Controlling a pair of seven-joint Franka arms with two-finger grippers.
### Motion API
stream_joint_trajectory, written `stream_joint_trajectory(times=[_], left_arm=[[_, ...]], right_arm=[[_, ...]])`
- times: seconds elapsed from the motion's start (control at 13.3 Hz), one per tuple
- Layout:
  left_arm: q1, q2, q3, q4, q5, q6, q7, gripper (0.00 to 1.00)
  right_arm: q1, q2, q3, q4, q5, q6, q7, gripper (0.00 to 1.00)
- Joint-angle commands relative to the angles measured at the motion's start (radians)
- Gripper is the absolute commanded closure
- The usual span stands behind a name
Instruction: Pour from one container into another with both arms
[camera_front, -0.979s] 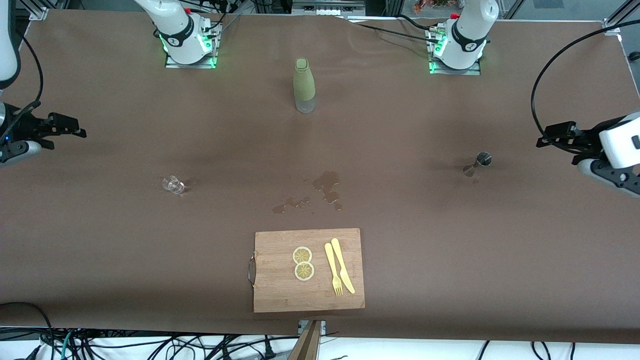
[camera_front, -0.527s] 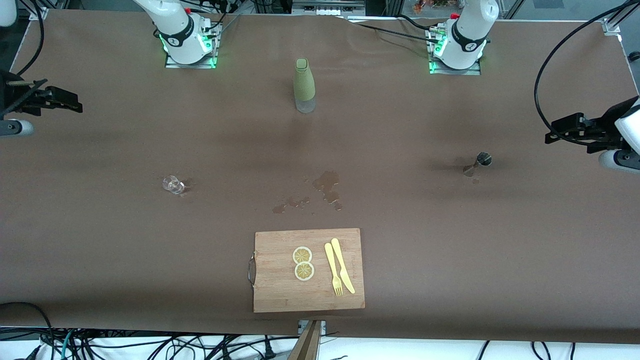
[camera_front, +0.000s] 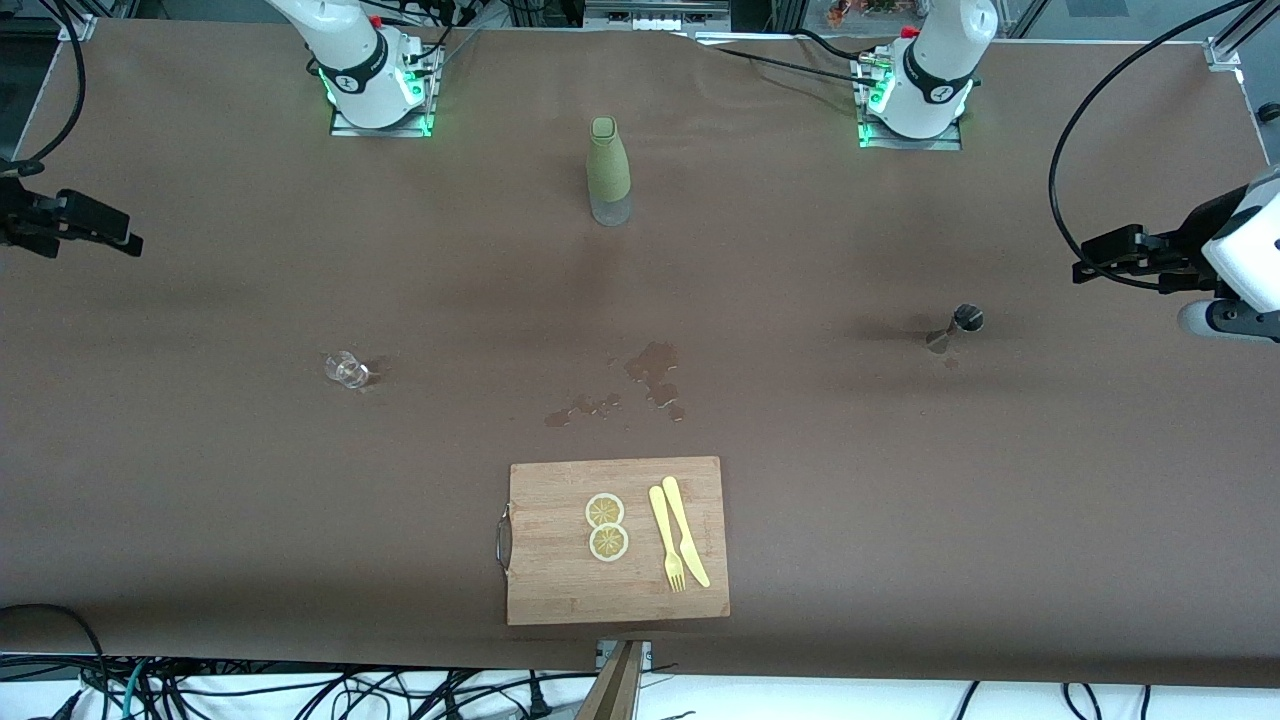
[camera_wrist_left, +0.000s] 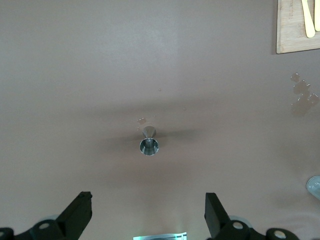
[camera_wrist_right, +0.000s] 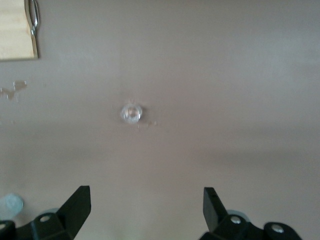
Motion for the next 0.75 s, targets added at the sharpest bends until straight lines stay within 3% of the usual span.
stream_joint_trajectory(times=[0.0, 0.68], left_arm=[[-0.017, -0.021, -0.004, 0.011, 0.037, -0.015, -0.087, 0.0], [-0.029, -0.027, -0.015, 0.005, 0.036, -0.017, -0.145, 0.0]], right_arm=[[0.018, -0.014, 0.008, -0.022, -0.001, 0.031, 0.04, 0.0], [0.049, -0.004, 0.019, -0.016, 0.0, 0.039, 0.051, 0.0]])
